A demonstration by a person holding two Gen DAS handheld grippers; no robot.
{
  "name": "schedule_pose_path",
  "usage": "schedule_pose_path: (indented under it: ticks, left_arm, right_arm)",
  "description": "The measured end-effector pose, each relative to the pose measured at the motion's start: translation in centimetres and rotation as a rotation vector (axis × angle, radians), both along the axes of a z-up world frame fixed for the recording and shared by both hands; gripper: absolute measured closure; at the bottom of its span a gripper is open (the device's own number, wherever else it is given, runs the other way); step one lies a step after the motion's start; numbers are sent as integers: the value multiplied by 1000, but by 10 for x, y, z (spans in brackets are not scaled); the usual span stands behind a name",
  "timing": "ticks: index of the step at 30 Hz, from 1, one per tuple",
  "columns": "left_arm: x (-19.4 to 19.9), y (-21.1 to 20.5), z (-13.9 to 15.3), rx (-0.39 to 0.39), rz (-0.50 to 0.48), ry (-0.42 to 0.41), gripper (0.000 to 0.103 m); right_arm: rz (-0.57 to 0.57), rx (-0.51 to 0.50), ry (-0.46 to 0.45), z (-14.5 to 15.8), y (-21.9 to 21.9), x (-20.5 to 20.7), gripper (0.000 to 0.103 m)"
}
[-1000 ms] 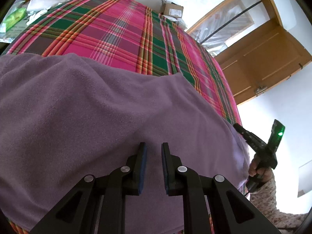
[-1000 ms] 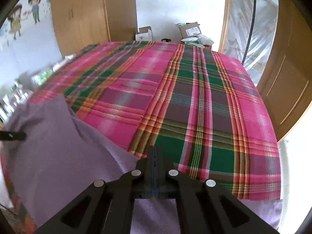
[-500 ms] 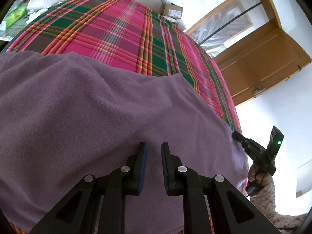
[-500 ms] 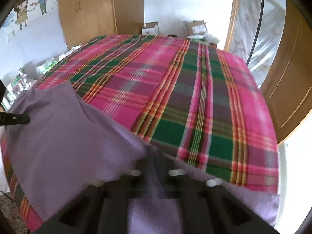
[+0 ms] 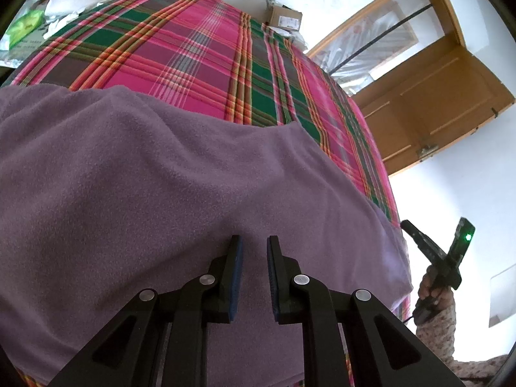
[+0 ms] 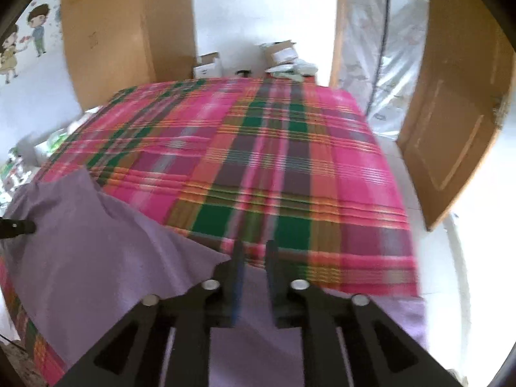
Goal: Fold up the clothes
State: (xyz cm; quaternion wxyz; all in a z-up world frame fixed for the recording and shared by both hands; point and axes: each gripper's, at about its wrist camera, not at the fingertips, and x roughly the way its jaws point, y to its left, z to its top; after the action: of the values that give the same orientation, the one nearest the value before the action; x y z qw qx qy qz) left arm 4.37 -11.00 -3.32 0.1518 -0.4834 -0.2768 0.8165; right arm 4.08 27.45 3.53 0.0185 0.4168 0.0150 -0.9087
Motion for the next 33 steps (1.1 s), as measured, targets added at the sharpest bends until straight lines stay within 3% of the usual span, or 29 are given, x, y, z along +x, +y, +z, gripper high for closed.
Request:
schedule_pose_path:
  ticks: [5,14,17,18,19,22,26,33]
  left_arm:
    - [1,-1,-1,6,-1,2,88]
    - [0,1,-1,-5,4,-1,88]
    - [0,1,-1,-7,6,-2,88]
    - [0,1,-1,-6,7,-2,88]
    - [0,1,-1,-5,8,-2,88]
    - [0,1,-1,-8,11,-4,88]
    - [-1,3,0,-17,11,-7,88]
    - [0,4,0,-15,18,-6,88]
  right_arm:
    - [-44,-12,-51,-13,18,9,70]
    - [-29,3,-71,-26,18,14,66]
    - [-26,7,-70,-25,15,15,74]
    - [-23,7,-69,-25,14,16,83]
    - [-21,7,-69,-24,13,16,100]
    - [-37,26,-55,-22,9,16,100]
    - [-73,52,52,-2,10,23,101]
    - [-96,57,-25,-23,12,3,102]
